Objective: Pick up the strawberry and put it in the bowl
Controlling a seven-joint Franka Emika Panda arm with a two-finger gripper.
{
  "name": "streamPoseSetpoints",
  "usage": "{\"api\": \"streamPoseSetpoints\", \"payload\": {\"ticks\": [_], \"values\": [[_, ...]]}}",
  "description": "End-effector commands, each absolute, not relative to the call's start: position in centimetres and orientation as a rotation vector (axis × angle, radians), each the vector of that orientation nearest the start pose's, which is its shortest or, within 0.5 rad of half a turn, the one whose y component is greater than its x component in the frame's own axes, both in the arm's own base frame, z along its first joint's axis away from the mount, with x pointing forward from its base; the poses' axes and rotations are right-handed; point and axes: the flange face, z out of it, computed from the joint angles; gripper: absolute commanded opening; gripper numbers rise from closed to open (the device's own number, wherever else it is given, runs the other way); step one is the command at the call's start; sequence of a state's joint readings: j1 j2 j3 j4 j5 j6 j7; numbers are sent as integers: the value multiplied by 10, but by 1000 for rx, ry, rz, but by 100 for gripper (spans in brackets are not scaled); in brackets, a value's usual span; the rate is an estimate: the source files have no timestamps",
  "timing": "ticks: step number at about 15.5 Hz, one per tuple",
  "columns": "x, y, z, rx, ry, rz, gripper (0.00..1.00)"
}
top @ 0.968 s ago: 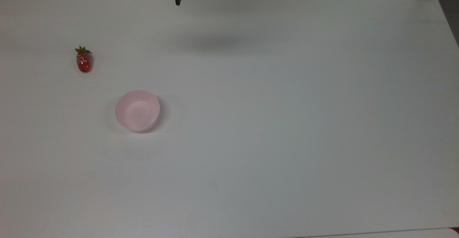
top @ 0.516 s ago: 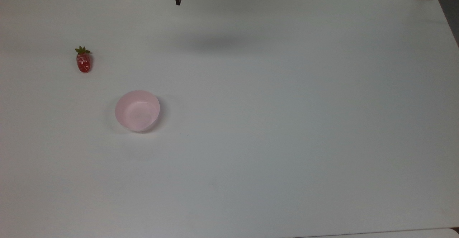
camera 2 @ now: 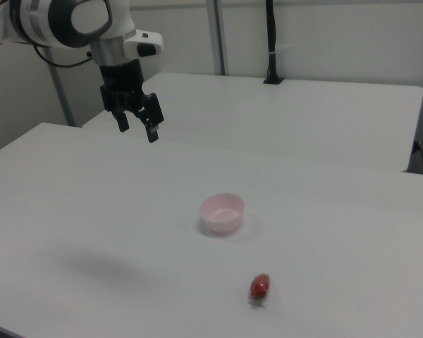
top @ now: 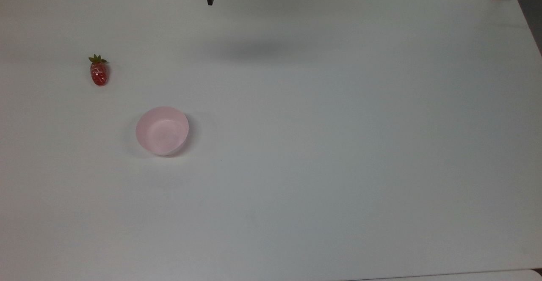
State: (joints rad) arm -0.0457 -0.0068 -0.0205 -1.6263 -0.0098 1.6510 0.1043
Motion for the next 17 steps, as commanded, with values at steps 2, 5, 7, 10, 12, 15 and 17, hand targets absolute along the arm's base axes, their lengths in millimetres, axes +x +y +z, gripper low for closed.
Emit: {"api": "streamPoseSetpoints", "payload": {"ticks": [2,5,7,10,12,15,17], "values": [[546,-36,615,-3134,270,-12,100],[543,-46,621,-3144,205,-24,100],[540,-74,621,-3172,27,-26,100],[537,-114,603,-3251,-65,22,100],[533,-145,586,-3293,-15,39,100],[526,-196,542,-3304,104,-5,100],[522,-217,505,-3307,133,-42,100]]}}
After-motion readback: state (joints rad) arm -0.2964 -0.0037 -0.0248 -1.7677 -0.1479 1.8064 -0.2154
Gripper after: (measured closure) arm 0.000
